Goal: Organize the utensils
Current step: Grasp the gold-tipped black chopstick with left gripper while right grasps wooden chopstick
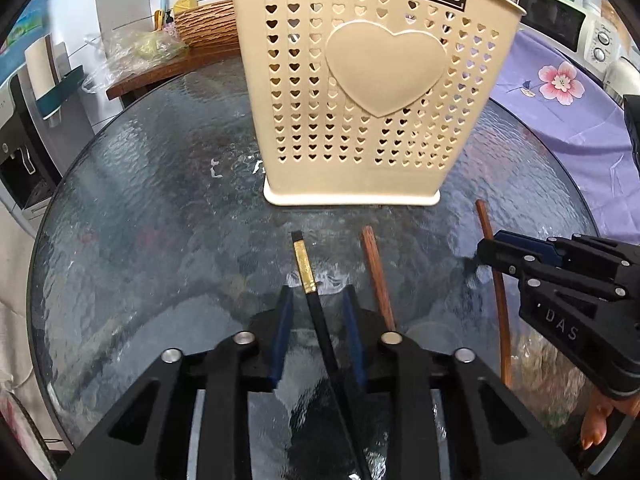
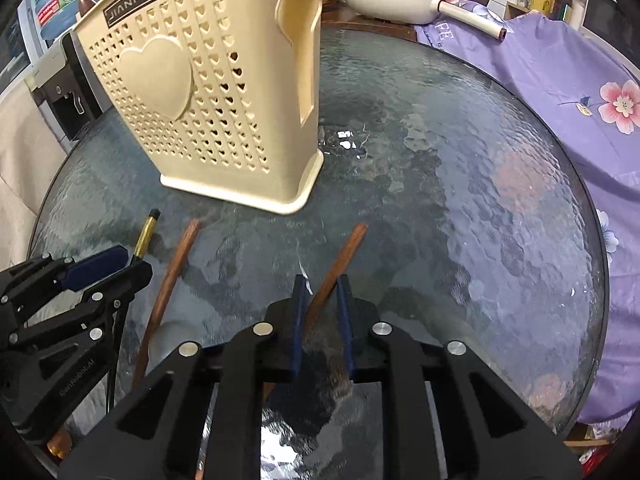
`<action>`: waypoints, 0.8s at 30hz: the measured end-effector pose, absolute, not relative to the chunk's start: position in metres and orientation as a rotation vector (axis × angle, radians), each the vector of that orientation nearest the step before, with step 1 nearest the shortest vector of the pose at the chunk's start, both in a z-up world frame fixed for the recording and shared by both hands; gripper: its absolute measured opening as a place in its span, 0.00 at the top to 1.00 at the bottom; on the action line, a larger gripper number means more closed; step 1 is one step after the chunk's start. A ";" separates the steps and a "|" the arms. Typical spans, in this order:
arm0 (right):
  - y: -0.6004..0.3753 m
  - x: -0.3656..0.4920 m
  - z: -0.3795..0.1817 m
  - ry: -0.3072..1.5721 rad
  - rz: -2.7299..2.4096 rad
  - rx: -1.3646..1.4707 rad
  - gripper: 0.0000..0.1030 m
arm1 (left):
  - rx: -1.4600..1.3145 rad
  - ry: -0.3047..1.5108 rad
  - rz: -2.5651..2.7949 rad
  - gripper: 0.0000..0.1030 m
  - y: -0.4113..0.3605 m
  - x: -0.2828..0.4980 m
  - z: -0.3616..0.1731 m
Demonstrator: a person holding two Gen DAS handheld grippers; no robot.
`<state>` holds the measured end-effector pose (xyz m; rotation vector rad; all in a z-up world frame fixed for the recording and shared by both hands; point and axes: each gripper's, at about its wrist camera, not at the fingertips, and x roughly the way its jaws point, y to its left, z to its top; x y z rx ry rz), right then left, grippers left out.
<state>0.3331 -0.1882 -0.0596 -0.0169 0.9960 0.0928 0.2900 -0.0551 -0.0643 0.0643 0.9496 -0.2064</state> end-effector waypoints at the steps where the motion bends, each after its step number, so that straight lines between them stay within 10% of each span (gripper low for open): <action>1: -0.188 0.336 -0.060 0.997 0.092 -0.013 0.85 | 0.061 0.951 -0.206 0.85 -0.056 0.291 -0.064; 24: -0.208 0.348 -0.050 0.969 0.190 0.158 0.93 | -0.082 0.944 -0.247 0.94 -0.030 0.307 -0.050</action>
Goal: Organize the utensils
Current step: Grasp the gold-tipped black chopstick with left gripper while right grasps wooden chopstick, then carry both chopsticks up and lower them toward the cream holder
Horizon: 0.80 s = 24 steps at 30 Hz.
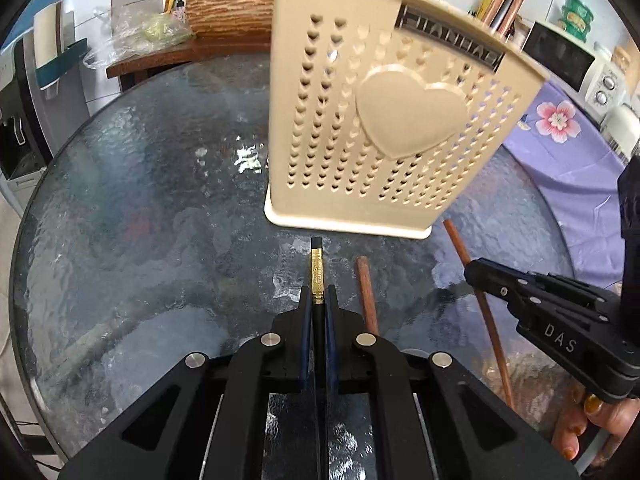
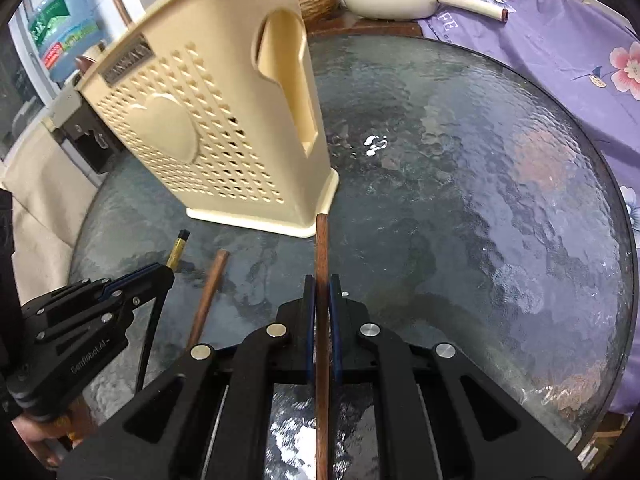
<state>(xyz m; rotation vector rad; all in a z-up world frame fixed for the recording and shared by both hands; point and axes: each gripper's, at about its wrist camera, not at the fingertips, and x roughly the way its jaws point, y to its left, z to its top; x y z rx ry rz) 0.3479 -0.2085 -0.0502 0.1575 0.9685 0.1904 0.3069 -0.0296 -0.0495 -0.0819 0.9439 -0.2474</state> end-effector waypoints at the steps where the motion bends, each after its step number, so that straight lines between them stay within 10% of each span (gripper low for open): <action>1: -0.212 0.342 -0.044 0.944 0.215 0.176 0.93 | -0.085 0.930 -0.251 0.94 -0.028 0.304 -0.046; 24: -0.223 0.273 0.048 0.692 0.418 0.219 0.93 | -0.129 0.732 -0.329 0.94 -0.018 0.247 0.032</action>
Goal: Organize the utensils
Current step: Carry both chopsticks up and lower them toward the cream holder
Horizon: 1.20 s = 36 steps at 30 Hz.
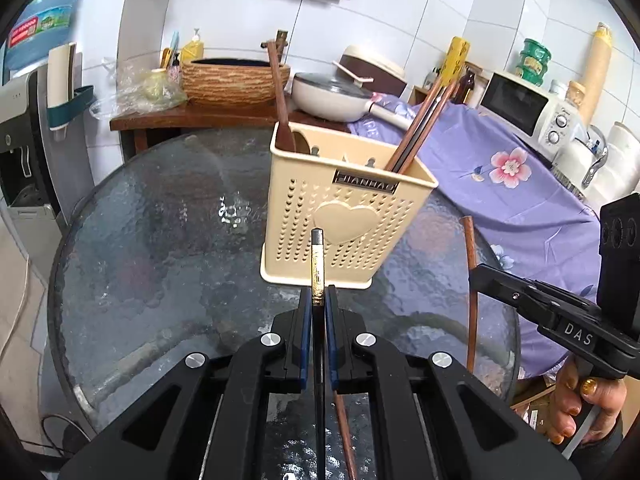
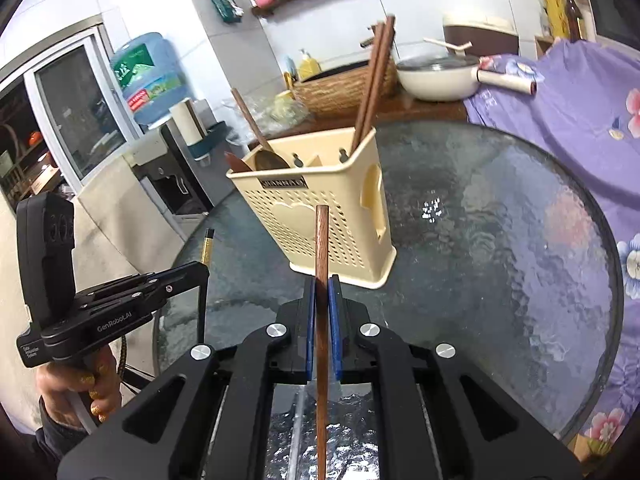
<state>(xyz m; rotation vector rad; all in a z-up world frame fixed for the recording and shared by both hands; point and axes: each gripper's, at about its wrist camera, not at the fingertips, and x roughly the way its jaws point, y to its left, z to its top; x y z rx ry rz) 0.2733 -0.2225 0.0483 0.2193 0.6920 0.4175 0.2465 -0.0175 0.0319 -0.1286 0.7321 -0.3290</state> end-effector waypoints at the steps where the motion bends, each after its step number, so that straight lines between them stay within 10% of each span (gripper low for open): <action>1: -0.223 0.272 0.051 0.687 0.425 0.219 0.93 | -0.129 0.725 -0.332 0.94 -0.018 0.244 0.035; 36: -0.216 0.254 0.120 0.572 0.478 0.162 0.93 | -0.120 0.596 -0.388 0.94 -0.018 0.222 0.092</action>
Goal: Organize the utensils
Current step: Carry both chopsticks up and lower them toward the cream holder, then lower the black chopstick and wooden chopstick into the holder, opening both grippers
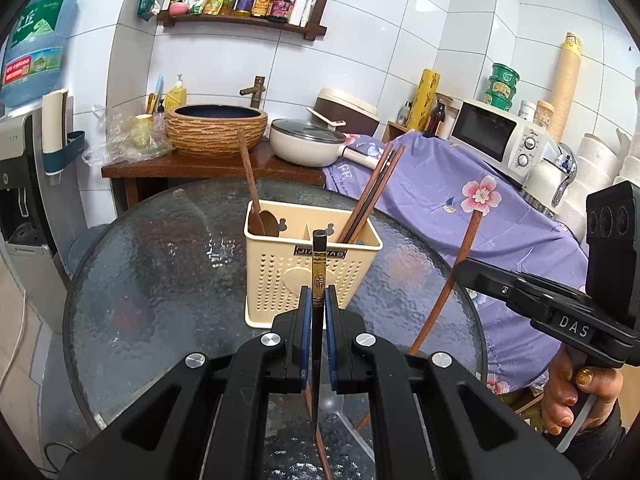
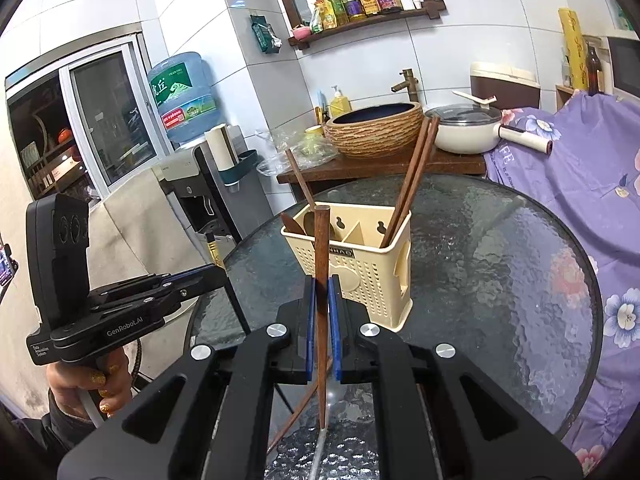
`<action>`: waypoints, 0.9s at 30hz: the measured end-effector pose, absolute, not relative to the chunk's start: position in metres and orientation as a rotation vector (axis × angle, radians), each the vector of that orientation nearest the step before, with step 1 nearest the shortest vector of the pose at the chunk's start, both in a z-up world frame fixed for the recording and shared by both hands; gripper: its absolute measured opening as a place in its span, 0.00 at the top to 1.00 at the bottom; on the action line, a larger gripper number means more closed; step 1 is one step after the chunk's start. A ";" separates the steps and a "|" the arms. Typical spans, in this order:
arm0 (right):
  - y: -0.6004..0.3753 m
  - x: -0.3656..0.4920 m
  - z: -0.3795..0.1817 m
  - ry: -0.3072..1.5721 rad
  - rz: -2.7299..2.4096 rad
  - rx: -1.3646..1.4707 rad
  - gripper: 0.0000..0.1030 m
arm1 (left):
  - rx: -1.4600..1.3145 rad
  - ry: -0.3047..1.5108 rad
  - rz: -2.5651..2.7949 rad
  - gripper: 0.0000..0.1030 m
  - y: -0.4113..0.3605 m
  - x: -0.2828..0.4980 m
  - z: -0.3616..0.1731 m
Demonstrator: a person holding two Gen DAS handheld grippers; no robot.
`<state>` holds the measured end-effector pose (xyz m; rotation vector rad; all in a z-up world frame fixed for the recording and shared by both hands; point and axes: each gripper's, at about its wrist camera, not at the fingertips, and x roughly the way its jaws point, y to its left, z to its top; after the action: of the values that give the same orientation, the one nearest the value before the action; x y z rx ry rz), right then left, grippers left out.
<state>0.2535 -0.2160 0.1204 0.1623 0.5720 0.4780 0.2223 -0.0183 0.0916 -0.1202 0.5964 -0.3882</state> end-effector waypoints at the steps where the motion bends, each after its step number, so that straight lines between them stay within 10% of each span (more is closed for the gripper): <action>1: -0.215 0.254 0.123 0.568 0.478 0.161 0.93 | -0.118 0.592 -0.389 0.94 -0.019 0.223 0.093; 27: -0.210 0.297 0.245 0.404 0.426 0.117 0.93 | -0.124 0.397 -0.387 0.94 -0.022 0.253 0.217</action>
<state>0.2971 -0.2097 0.2449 0.1175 0.4038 0.4257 0.2531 -0.0225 0.2172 -0.1236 0.3973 -0.3871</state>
